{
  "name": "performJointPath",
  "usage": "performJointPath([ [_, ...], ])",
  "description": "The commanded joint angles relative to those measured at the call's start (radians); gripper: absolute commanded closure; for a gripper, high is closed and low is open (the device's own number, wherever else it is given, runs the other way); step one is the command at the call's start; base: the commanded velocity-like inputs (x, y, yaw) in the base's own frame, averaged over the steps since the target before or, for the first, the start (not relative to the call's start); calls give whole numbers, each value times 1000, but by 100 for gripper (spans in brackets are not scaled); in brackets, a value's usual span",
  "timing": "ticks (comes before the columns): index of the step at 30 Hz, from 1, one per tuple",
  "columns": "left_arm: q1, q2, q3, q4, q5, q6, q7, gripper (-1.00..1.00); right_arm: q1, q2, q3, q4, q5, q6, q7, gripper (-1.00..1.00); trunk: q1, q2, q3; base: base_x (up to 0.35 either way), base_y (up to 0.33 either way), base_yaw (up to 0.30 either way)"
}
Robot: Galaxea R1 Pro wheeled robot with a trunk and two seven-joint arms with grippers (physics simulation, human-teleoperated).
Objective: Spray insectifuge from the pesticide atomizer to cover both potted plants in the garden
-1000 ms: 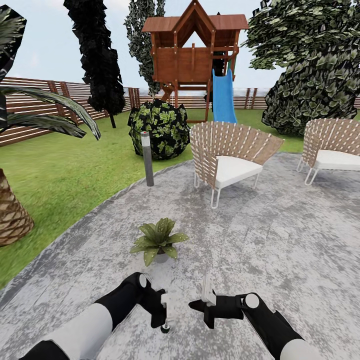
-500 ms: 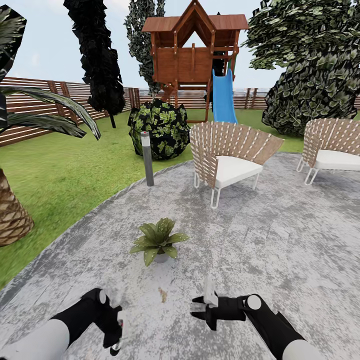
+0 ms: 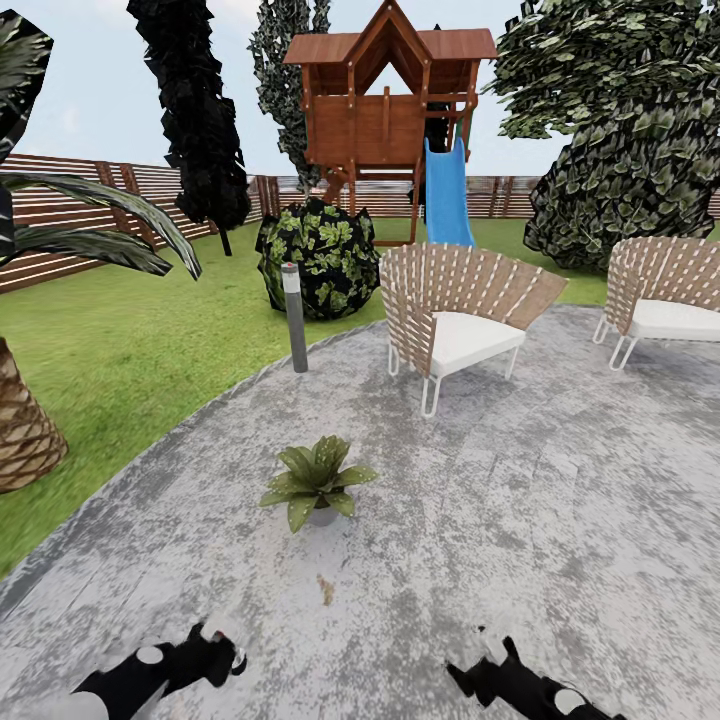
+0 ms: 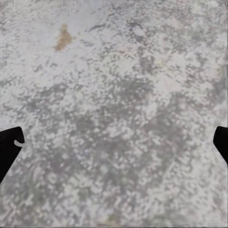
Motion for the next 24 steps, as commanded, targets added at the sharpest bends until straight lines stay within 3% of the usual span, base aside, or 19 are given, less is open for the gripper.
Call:
performJointPath([
  [1, 17, -4, -5, 3, 50, -9, 67, 100, 1, 0, -6, 22, -13, -43, -50, -100, 0, 0, -1, 0, 0, 0],
  [2, 24, -9, -5, 5, 73, -11, 115, 100, 6, 0, -8, 33, -25, -67, -86, -100, 0, 0, -1, 0, 0, 0],
  [4, 59, -30, -4, 8, 141, -49, 240, 100, 37, 6, -11, 57, -46, -132, -227, -100, 0, 0, -1, 0, 0, 0],
  [7, 93, -43, -4, 10, 220, -129, 327, 100, 67, 14, -11, 65, -55, -163, -419, -100, 0, 0, -1, 0, 0, 0],
  [8, 98, -45, -4, 11, 240, -139, 343, 100, 73, 16, -12, 65, -56, -166, -451, -100, 0, 0, -1, 0, 0, 0],
  [10, 122, -47, -4, 11, 319, -156, 408, 100, 85, 27, -13, 65, -62, -170, -510, -100, 0, 0, -1, 0, 0, 0],
  [11, 134, -47, -4, 11, 362, -160, 447, 100, 87, 29, -14, 65, -81, -171, -529, -100, 0, 0, -1, 0, 0, 0],
  [12, 145, -44, -4, 11, 407, -164, 482, 100, 89, 32, -14, 66, -143, -171, -541, -100, 0, 0, -1, 0, 0, 0],
  [13, 149, -42, -4, 11, 429, -166, 494, 100, 90, 34, -14, 66, -203, -171, -545, -100, 0, 0, -1, 0, 0, 0],
  [14, 152, -40, -4, 11, 442, -167, 500, 100, 90, 35, -13, 65, -267, -171, -547, -100, 0, 0, -1, 0, 0, 0],
  [17, 154, -42, -4, 13, 454, -168, 506, 100, 91, 37, -10, 65, -345, -171, -548, -100, 0, 0, -1, 0, 0, 0],
  [24, 155, -45, -5, 30, 458, -168, 507, 100, 92, 39, -10, 69, -360, -168, -548, -100, 0, 0, -1, 0, 0, 0],
])
